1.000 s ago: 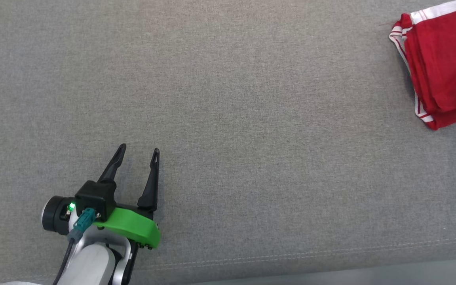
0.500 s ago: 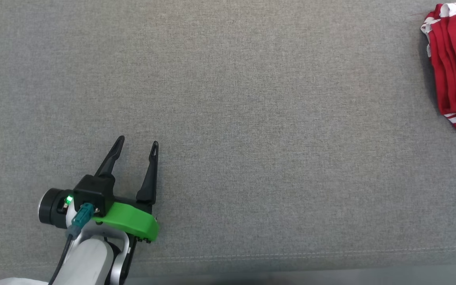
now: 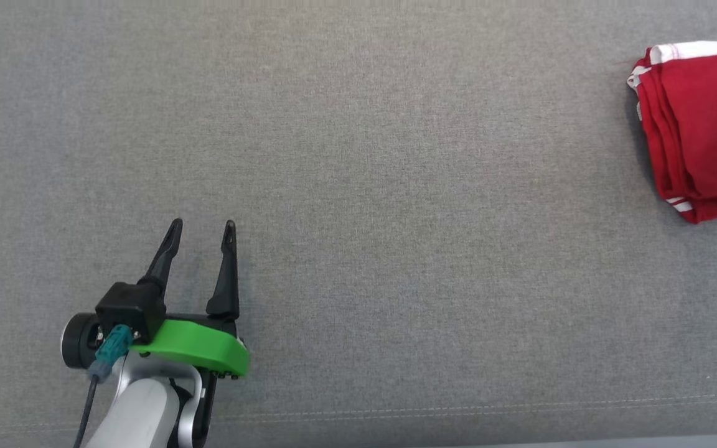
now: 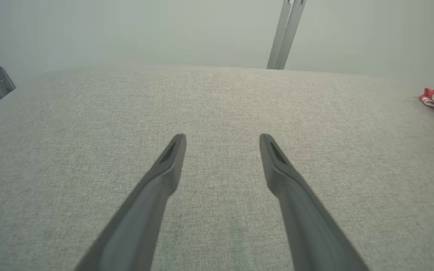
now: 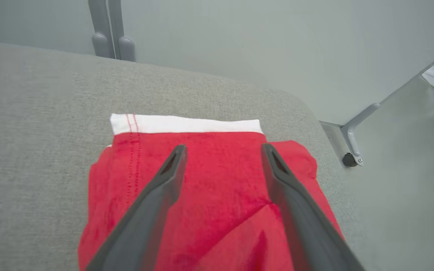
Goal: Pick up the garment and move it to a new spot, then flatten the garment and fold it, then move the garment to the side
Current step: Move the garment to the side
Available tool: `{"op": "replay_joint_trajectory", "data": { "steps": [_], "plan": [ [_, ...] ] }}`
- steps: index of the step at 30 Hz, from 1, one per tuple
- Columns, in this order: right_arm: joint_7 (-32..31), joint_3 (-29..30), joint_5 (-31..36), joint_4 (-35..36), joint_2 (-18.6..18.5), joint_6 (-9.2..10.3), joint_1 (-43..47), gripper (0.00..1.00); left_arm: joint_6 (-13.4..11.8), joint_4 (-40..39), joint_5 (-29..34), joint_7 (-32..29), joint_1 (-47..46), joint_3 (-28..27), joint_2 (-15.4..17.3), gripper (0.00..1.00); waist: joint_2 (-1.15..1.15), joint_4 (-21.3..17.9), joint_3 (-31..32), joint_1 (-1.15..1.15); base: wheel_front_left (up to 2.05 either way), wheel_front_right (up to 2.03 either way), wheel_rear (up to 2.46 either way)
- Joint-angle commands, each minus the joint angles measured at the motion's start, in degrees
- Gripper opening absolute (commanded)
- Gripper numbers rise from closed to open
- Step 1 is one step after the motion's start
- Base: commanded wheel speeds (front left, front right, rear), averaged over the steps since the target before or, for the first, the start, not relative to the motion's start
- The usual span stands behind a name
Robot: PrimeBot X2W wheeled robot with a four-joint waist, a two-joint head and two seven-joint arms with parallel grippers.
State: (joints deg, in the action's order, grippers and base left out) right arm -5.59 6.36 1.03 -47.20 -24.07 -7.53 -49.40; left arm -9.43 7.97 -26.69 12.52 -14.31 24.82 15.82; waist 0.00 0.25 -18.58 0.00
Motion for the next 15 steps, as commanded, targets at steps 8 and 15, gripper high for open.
{"op": "replay_joint_trajectory", "data": {
  "steps": [8,15],
  "plan": [
    [5.8,-3.1,-10.5,7.3,4.2,0.09,9.8,1.00,-1.2,-0.5,-5.1,1.6,4.6,-4.7,-1.7,1.00,0.00,1.2,9.9,0.00,0.00,0.00,0.00],
    [6.4,-6.1,-16.2,14.4,6.5,0.09,16.6,1.00,-2.3,0.3,-6.1,1.4,7.4,-5.7,-1.2,1.00,0.00,1.5,14.4,0.00,0.00,0.00,0.00]
  ]
}}
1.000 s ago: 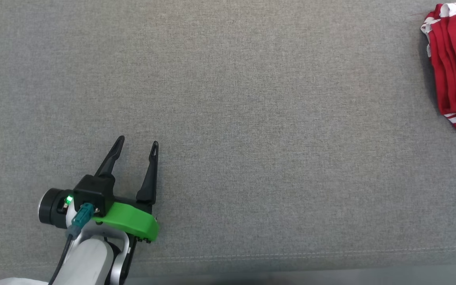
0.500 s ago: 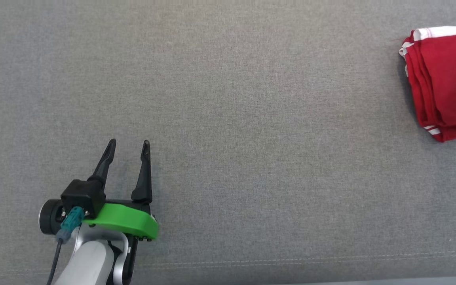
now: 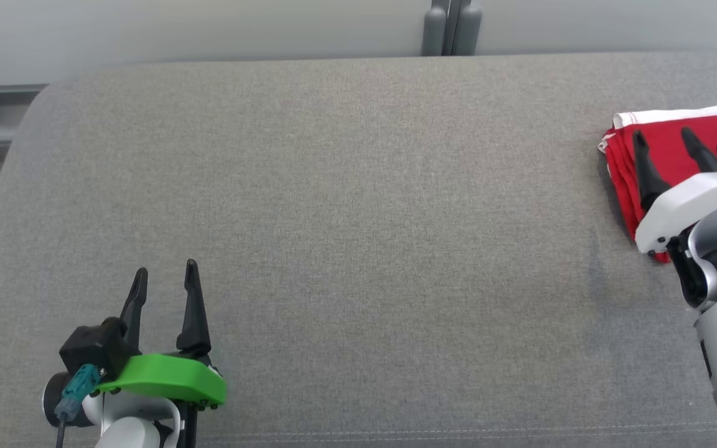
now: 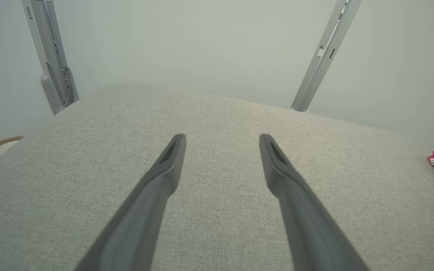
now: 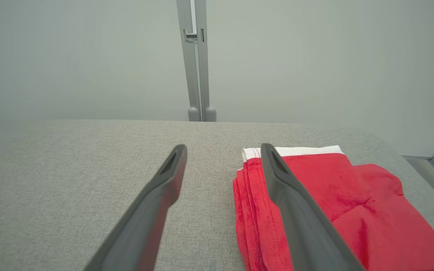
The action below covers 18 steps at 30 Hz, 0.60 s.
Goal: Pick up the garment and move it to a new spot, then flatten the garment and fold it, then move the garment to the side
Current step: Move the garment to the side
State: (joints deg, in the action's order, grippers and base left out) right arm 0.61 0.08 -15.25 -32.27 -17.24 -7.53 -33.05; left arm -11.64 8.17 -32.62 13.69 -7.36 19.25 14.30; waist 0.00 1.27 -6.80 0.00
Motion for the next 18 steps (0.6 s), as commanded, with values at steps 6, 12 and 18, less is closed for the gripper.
{"op": "replay_joint_trajectory", "data": {
  "steps": [6,12,18],
  "plan": [
    [0.1,-0.3,-3.1,6.3,2.2,0.09,6.9,1.00,-1.4,1.0,-1.1,-1.5,2.4,-1.0,1.4,1.00,0.00,0.7,5.4,0.00,0.00,0.00,0.00],
    [0.8,2.9,-4.1,11.9,7.1,0.07,13.9,1.00,-1.1,2.5,-2.9,-2.9,3.6,-2.0,2.1,1.00,0.00,1.6,7.8,0.00,0.00,0.00,0.00],
    [1.5,3.8,-4.7,16.6,12.1,0.06,18.6,1.00,-0.2,3.0,-4.7,-2.0,5.3,-3.1,2.2,1.00,0.00,1.3,8.8,0.00,0.00,0.00,0.00]
  ]
}}
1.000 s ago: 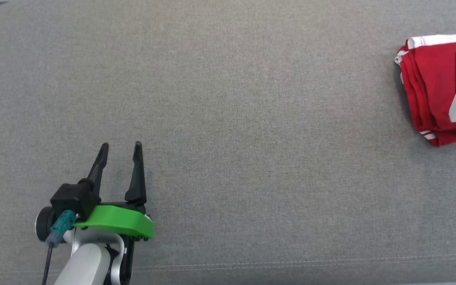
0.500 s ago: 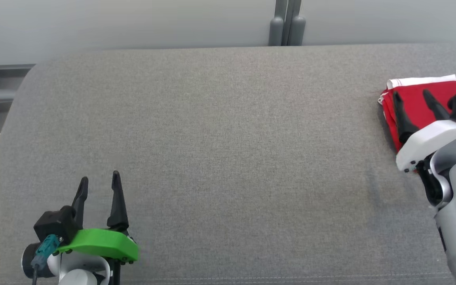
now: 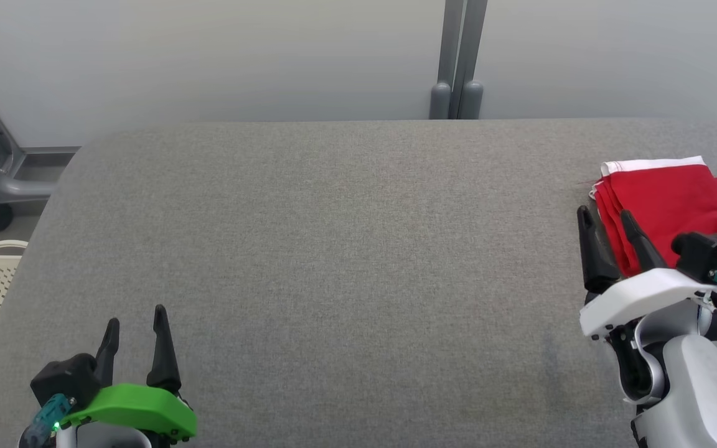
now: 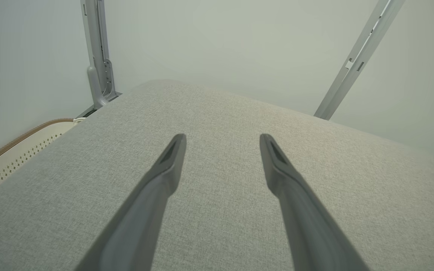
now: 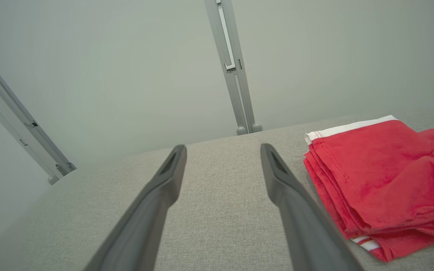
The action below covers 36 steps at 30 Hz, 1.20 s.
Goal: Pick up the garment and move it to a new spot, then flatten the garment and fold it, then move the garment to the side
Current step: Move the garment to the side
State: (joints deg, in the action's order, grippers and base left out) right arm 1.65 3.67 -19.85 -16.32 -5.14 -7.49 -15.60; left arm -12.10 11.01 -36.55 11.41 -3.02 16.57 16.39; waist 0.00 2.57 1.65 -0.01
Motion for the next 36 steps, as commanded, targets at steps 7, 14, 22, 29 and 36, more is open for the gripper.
{"op": "replay_joint_trajectory", "data": {
  "steps": [7,14,22,29,36],
  "plan": [
    [3.2,-1.3,1.7,3.9,1.8,0.00,5.7,1.00,2.8,1.6,-0.7,1.9,2.5,-0.2,0.5,1.00,0.00,0.0,1.4,0.01,0.00,0.00,0.00],
    [4.3,-4.2,1.6,5.0,2.2,0.00,10.8,1.00,4.7,2.8,-0.4,3.0,3.6,-0.5,0.7,1.00,0.00,0.3,2.0,0.01,0.00,0.00,0.00],
    [5.3,-4.6,2.2,3.7,2.2,0.00,15.0,1.00,4.7,3.0,-0.1,3.3,5.4,-0.9,1.0,1.00,0.00,0.4,2.7,0.01,0.00,0.00,0.00],
    [5.7,-3.9,3.7,2.7,2.2,0.00,16.4,1.00,4.7,3.1,-0.3,3.4,6.3,-0.9,1.6,1.00,0.00,0.0,2.6,0.01,0.00,0.00,0.00],
    [5.6,-4.2,4.3,2.5,2.2,0.00,16.0,1.00,4.5,3.2,-0.7,3.3,6.3,-0.6,1.6,1.00,0.00,-0.3,2.3,0.01,0.00,0.00,0.00]
  ]
}}
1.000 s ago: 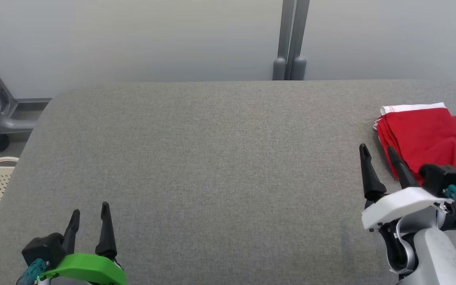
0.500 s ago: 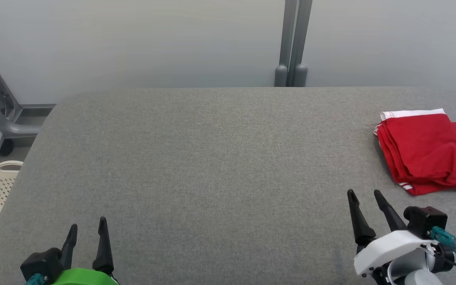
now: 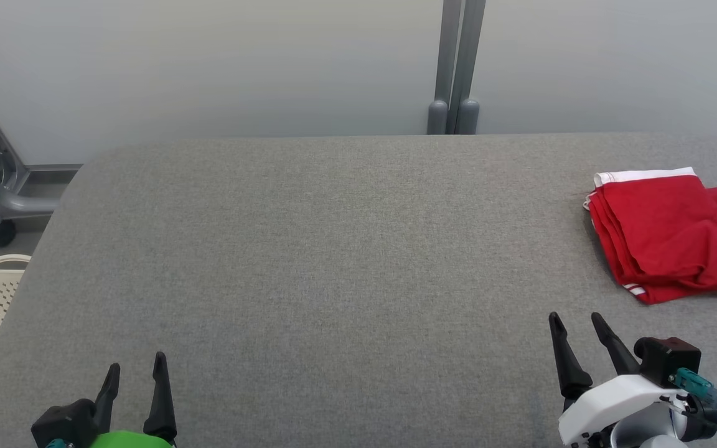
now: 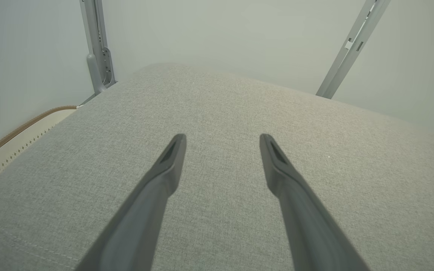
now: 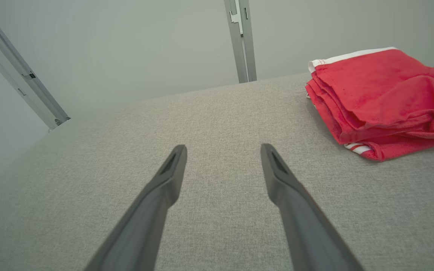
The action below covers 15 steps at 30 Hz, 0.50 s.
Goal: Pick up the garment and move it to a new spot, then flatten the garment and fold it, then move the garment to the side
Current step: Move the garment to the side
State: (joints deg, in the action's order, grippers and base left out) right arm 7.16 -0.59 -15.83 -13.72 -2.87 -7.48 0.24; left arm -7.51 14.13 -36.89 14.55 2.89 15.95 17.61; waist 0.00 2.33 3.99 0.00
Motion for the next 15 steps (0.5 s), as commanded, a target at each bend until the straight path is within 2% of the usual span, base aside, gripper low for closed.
{"op": "replay_joint_trajectory", "data": {
  "steps": [1,15],
  "plan": [
    [0.2,0.0,0.3,-0.1,-0.1,-0.01,0.1,1.00,-0.1,0.1,-0.4,0.2,0.3,0.0,0.4,1.00,0.00,0.0,-0.1,0.00,0.00,0.00,0.00],
    [-0.2,0.0,-0.5,-0.2,-0.1,-0.01,0.0,1.00,-0.4,-0.2,-0.6,0.2,-0.3,0.0,0.7,1.00,0.00,0.1,-0.6,0.00,0.00,0.00,0.00]
  ]
}}
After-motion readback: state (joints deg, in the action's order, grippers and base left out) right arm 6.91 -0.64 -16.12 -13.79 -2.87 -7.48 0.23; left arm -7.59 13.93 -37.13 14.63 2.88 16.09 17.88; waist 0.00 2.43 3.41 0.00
